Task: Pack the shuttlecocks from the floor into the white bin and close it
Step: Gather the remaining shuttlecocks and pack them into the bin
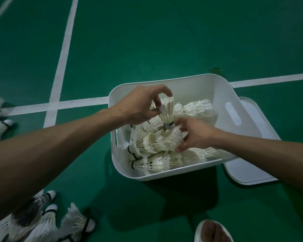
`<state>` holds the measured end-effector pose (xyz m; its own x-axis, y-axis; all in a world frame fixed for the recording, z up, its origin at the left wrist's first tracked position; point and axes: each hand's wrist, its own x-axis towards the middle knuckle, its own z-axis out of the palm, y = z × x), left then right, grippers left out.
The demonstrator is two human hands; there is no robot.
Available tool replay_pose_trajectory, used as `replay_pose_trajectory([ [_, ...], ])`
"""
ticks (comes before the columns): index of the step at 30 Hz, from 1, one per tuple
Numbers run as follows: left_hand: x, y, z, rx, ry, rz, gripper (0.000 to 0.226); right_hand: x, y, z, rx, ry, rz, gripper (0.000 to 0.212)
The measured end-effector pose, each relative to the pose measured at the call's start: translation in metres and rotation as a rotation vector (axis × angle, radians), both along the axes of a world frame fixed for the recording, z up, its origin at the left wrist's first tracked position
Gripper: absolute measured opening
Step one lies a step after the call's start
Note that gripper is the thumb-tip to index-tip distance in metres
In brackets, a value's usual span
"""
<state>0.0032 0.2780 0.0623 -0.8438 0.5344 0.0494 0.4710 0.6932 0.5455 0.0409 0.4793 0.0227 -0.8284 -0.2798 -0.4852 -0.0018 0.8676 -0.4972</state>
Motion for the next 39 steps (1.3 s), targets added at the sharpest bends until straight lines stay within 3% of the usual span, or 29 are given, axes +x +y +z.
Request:
replay_pose_trajectory([
  [3,-0.003,0.005,0.001,-0.006,0.056,-0.004,0.027,-0.002,0.011,0.005,-0.039,-0.042,-0.059,0.098],
  [6,-0.005,0.012,0.002,-0.01,0.094,-0.012,0.026,-0.005,0.025,0.018,-0.113,-0.052,-0.099,0.085],
  [8,-0.005,0.018,0.004,-0.006,0.082,-0.034,0.027,-0.006,0.033,0.03,-0.19,0.01,-0.177,0.081],
  [13,0.0,0.037,0.005,-0.014,0.044,-0.177,0.027,-0.004,0.04,0.052,-0.42,0.173,-0.244,0.098],
  [17,0.003,0.049,0.003,0.069,0.027,-0.204,0.032,-0.006,0.042,0.044,-0.362,0.172,-0.205,0.086],
  [20,0.002,0.047,0.002,0.172,-0.042,-0.11,0.039,-0.007,0.049,0.041,-0.366,0.177,-0.24,0.077],
  [23,0.0,0.038,-0.007,-0.042,-0.108,-0.169,0.044,-0.009,0.062,0.038,-0.297,0.19,-0.293,0.073],
  [27,0.008,0.033,-0.024,-0.431,-0.27,-0.41,0.093,-0.008,0.07,0.029,-0.148,0.195,-0.286,0.06],
  [30,0.011,0.034,-0.034,-0.709,-0.152,-0.546,0.112,-0.006,0.067,0.022,-0.127,0.123,-0.266,0.052],
  [32,0.009,0.033,-0.037,-0.745,-0.1,-0.553,0.111,-0.004,0.063,0.019,-0.108,0.084,-0.243,0.052],
  [39,0.0,0.019,-0.038,-0.606,-0.15,-0.426,0.106,-0.002,0.04,0.01,-0.085,0.057,-0.182,0.061],
])
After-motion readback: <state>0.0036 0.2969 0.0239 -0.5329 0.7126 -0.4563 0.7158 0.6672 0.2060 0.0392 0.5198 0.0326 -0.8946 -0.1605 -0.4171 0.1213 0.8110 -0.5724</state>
